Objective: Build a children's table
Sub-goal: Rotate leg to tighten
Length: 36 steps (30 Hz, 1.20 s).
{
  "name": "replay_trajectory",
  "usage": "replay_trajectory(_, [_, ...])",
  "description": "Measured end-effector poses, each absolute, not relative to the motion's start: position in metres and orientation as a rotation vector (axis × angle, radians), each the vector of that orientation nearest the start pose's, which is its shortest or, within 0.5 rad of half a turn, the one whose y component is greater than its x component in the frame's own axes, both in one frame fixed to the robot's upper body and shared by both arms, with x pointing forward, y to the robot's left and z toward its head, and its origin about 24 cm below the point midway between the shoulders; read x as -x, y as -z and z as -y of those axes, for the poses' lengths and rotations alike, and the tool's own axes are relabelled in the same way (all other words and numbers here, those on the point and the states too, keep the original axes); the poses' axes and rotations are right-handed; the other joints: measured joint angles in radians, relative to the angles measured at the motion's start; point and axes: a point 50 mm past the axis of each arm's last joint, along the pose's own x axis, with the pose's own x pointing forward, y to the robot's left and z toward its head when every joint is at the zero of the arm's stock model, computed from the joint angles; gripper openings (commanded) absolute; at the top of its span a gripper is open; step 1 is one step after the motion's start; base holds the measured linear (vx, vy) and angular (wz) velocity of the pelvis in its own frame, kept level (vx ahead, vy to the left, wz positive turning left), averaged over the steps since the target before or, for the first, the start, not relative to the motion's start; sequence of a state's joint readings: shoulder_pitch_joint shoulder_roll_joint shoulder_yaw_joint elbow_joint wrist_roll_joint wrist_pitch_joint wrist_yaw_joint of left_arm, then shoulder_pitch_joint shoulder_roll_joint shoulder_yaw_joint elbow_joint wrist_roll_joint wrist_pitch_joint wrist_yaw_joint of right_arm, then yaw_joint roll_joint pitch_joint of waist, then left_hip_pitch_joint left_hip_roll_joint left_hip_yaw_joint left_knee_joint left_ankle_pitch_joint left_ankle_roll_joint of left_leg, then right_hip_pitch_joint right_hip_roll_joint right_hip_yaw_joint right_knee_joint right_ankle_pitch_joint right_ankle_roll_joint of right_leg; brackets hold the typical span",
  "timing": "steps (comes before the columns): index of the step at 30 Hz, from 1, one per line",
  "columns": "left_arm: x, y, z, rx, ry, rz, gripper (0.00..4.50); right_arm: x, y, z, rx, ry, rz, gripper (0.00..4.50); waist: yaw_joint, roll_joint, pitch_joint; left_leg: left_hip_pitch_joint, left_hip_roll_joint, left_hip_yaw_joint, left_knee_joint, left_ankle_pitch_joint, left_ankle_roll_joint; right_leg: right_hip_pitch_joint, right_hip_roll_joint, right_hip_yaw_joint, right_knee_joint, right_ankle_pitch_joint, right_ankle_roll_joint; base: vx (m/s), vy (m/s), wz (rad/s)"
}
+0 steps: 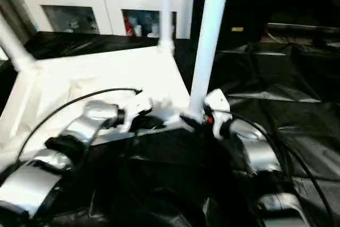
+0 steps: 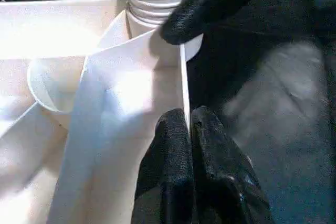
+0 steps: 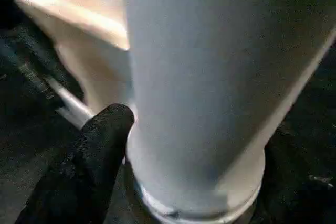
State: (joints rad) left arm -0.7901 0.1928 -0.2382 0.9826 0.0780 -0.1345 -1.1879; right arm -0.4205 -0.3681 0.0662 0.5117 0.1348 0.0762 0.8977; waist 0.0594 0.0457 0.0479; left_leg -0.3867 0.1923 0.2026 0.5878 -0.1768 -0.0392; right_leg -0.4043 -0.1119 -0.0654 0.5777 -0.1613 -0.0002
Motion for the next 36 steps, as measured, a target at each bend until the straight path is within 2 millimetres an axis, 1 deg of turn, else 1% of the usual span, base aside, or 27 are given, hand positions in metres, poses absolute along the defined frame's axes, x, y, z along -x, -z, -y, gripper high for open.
replay_trajectory(1, [-0.336,-0.052,-0.097,-0.377,1.417,-0.358,0.00,-0.308,-0.045,0.177,0.164,-0.925,-0.280,3.50,0.002,0.000,0.000,0.000,0.000,0.000,0.000,0.000,0.000,0.000,0.000,0.000,0.000,0.000,0.000,0.000,0.000,0.00])
replay_trajectory(3, [-0.333,-0.051,-0.100,-0.370,1.463,-0.370,0.00,-0.300,-0.045,0.181,0.170,-0.995,-0.295,3.50,0.006,0.000,0.000,0.000,0.000,0.000,0.000,0.000,0.000,0.000,0.000,0.000,0.000,0.000,0.000,0.000,0.000,0.00])
replay_trajectory(5, [-0.330,-0.050,-0.103,-0.360,1.492,-0.380,0.00,-0.296,-0.046,0.181,0.168,-1.046,-0.308,3.50,0.008,0.000,0.000,0.000,0.000,0.000,0.000,0.000,0.000,0.000,0.000,0.000,0.000,0.000,0.000,0.000,0.000,0.00])
replay_trajectory(12, [-0.329,-0.050,-0.109,-0.366,1.513,-0.394,0.00,-0.291,-0.046,0.183,0.152,-1.097,-0.327,3.50,0.015,0.000,0.000,0.001,0.000,0.000,0.001,0.000,0.000,0.001,0.000,0.001,0.001,0.000,0.000,0.000,0.000,0.00])
replay_trajectory(13, [-0.329,-0.050,-0.108,-0.367,1.515,-0.393,0.00,-0.290,-0.046,0.183,0.153,-1.102,-0.328,3.35,0.016,0.000,0.000,0.001,0.000,0.000,0.001,0.000,0.000,0.001,0.000,0.001,0.001,0.000,0.000,0.000,0.000,0.00])
replay_trajectory(15, [-0.328,-0.051,-0.109,-0.368,1.517,-0.392,0.00,-0.290,-0.047,0.184,0.143,-1.104,-0.331,3.18,0.019,0.000,0.000,0.001,0.000,0.000,0.001,0.000,0.000,0.001,0.000,0.001,0.001,0.000,0.000,0.000,0.000,0.00])
replay_trajectory(17, [-0.328,-0.051,-0.109,-0.368,1.522,-0.395,0.00,-0.290,-0.046,0.184,0.133,-1.104,-0.336,3.15,0.023,0.000,0.000,0.001,0.000,0.000,0.001,0.000,0.000,0.000,0.000,0.000,0.001,0.000,0.000,0.000,0.000,0.00])
replay_trajectory(18, [-0.328,-0.051,-0.110,-0.369,1.522,-0.394,0.00,-0.290,-0.046,0.184,0.129,-1.105,-0.338,3.06,0.025,0.000,0.000,0.001,0.000,0.000,0.001,0.000,0.000,0.000,0.000,0.000,0.001,0.000,0.000,0.000,0.000,0.00])
replay_trajectory(19, [-0.328,-0.051,-0.110,-0.370,1.523,-0.394,0.00,-0.289,-0.046,0.183,0.123,-1.106,-0.339,2.85,0.027,0.000,0.000,0.001,0.000,0.000,0.001,0.000,0.000,0.000,0.000,0.001,0.001,0.000,0.000,0.000,0.000,0.00])
replay_trajectory(24, [-0.328,-0.050,-0.109,-0.372,1.511,-0.391,0.00,-0.288,-0.042,0.179,0.088,-1.081,-0.336,2.75,0.028,0.000,0.000,0.001,0.000,0.000,0.001,0.000,0.000,0.000,0.000,0.001,0.001,0.000,0.000,0.000,0.000,0.00])
replay_trajectory(27, [-0.331,-0.049,-0.106,-0.388,1.447,-0.380,0.00,-0.293,-0.037,0.172,0.076,-0.971,-0.321,2.73,0.022,-0.001,-0.001,0.004,0.000,0.000,0.001,0.000,-0.001,0.002,0.000,0.001,0.002,0.000,0.000,0.000,0.000,0.00])
replay_trajectory(28, [-0.334,-0.048,-0.104,-0.393,1.403,-0.376,0.00,-0.298,-0.034,0.170,0.067,-0.897,-0.312,2.73,0.017,-0.002,-0.001,0.005,0.000,0.000,0.001,0.000,-0.001,0.003,0.000,0.001,0.002,0.000,0.000,0.000,0.000,0.00])
replay_trajectory(29, [-0.335,-0.048,-0.102,-0.394,1.383,-0.376,0.00,-0.300,-0.033,0.168,0.059,-0.864,-0.309,2.73,0.014,-0.003,-0.002,0.006,0.000,0.000,0.001,0.000,-0.001,0.003,0.000,0.001,0.001,0.000,0.001,0.000,0.000,0.00])
replay_trajectory(30, [-0.337,-0.047,-0.100,-0.389,1.352,-0.378,0.00,-0.305,-0.032,0.167,0.060,-0.805,-0.305,2.73,0.005,-0.003,-0.002,0.007,0.000,0.000,0.001,0.000,-0.001,0.004,0.000,0.001,0.000,-0.003,0.006,0.000,0.000,0.00])
replay_trajectory(31, [-0.339,-0.046,-0.095,-0.378,1.320,-0.381,0.00,-0.309,-0.030,0.164,0.045,-0.745,-0.301,2.73,-0.001,-0.004,-0.002,0.008,-0.001,0.000,0.001,0.000,-0.001,0.005,0.000,0.002,-0.001,-0.004,0.006,0.000,0.000,0.00])
replay_trajectory(33, [-0.343,-0.045,-0.084,-0.377,1.255,-0.380,0.00,-0.318,-0.028,0.159,0.019,-0.613,-0.295,2.73,-0.007,-0.005,-0.001,0.008,-0.002,-0.001,0.001,0.000,-0.001,0.006,-0.001,0.002,-0.002,-0.004,0.007,0.000,0.000,0.00])
replay_trajectory(34, [-0.346,-0.044,-0.075,-0.374,1.204,-0.377,0.00,-0.325,-0.027,0.154,0.000,-0.513,-0.294,2.73,-0.011,-0.005,-0.001,0.008,-0.002,-0.001,0.002,0.000,-0.001,0.006,-0.001,0.002,-0.003,-0.004,0.007,-0.052,0.013,-0.03])
replay_trajectory(36, [-0.348,-0.044,-0.065,-0.382,1.150,-0.376,0.00,-0.333,-0.028,0.150,-0.011,-0.407,-0.300,2.73,-0.018,-0.004,-0.001,0.008,-0.003,-0.003,0.002,0.000,-0.001,0.007,-0.001,0.001,-0.006,-0.005,0.008,-0.026,0.006,-0.02])
